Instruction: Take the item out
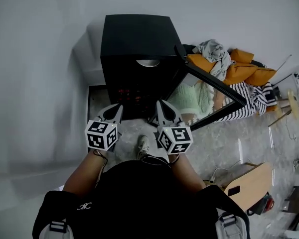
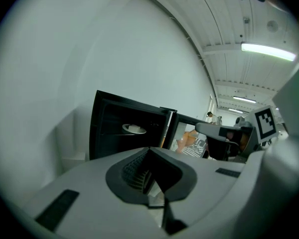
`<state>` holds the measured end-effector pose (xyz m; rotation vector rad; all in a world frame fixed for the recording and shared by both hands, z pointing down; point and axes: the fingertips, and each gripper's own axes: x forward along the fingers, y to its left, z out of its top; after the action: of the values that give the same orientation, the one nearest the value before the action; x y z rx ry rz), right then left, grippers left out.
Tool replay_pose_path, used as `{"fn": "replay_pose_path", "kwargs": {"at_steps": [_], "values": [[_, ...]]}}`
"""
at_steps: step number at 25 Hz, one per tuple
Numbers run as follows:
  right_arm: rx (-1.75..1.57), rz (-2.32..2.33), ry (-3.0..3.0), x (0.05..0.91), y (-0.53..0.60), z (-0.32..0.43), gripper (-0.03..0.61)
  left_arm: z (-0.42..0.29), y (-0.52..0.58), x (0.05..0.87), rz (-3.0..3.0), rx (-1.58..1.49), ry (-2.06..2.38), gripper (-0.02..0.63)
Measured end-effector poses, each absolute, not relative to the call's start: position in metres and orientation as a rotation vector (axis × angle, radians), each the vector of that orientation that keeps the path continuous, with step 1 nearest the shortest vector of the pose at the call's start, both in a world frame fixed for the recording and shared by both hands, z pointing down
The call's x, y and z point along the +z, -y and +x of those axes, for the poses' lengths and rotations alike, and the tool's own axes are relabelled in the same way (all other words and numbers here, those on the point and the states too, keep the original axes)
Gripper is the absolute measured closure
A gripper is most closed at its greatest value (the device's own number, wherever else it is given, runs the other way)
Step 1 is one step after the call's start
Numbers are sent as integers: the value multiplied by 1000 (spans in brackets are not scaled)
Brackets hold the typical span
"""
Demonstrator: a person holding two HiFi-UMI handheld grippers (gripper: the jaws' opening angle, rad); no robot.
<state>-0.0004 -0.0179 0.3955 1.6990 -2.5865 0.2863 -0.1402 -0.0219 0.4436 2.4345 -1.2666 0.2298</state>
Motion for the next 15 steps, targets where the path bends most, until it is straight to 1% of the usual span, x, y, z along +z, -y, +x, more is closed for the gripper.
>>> {"fn": "replay_pose_path", "kwargs": {"at_steps": [7, 15], "values": [[218, 1639, 2569, 403, 71, 20, 571, -119, 76, 463, 2365, 328, 1333, 607], [-70, 1417, 2530, 406, 117, 13, 571, -97, 131, 481, 2263, 359, 1390, 607]]}}
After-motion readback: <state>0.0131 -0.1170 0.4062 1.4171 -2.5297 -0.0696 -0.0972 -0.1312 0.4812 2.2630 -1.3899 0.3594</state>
